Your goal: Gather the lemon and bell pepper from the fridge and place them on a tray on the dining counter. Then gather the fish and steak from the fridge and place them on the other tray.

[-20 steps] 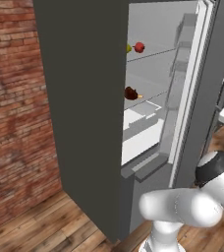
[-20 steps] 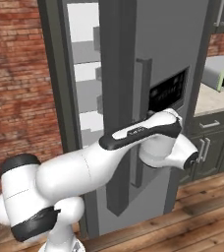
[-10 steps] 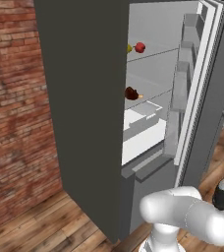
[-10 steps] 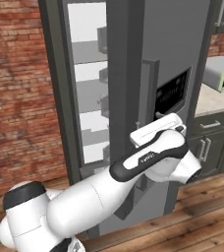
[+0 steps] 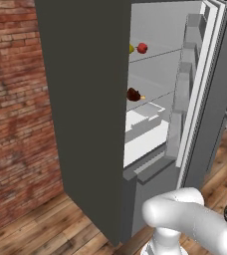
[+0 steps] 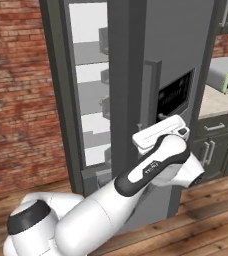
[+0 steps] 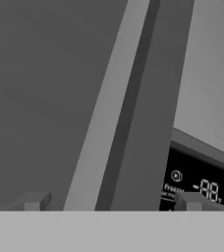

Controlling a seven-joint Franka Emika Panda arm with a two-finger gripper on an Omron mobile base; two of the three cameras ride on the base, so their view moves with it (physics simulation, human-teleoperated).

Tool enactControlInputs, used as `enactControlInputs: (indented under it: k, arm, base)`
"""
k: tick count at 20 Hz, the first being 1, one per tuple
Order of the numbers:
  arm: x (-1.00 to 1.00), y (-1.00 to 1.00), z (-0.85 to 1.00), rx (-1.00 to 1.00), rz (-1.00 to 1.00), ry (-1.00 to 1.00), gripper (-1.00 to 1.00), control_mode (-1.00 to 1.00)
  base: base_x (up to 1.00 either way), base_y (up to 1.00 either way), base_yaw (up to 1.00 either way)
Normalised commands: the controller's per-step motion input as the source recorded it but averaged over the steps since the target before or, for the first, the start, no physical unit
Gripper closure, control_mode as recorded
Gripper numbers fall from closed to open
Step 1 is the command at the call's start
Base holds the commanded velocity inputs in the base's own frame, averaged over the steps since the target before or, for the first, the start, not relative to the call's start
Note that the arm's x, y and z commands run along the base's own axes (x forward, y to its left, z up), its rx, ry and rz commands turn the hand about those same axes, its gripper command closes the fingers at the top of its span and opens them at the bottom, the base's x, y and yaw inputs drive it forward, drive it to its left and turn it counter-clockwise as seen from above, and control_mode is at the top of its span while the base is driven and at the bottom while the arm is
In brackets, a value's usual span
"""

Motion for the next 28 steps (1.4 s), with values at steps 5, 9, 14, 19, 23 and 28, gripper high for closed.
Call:
enactControlInputs:
  k: [5, 9, 14, 19, 23, 28]
  arm:
    - [0.01, -0.34, 0.02, -0.02, 0.0, 0.0, -1.0, -1.0]
    - [-0.07, -0.31, -0.01, 0.0, 0.0, 0.0, -1.0, -1.0]
    - [-0.81, -0.09, -0.01, 0.0, 0.0, -0.05, -1.0, -1.0]
    - [-1.0, 0.6, 0.0, -0.05, -0.04, -0.1, -1.0, -1.0]
    - [-0.72, 0.99, 0.07, -0.14, -0.12, -0.14, -1.0, -1.0]
    - [-0.4, 1.0, 0.27, -0.25, -0.07, -0.18, -1.0, -1.0]
  base:
    - [0.0, 0.0, 0.0]
    - [0.0, 0.0, 0.0]
    - [0.0, 0.0, 0.0]
    - [0.0, 0.0, 0.0]
    - [0.0, 0.0, 0.0]
    - [0.0, 0.0, 0.0]
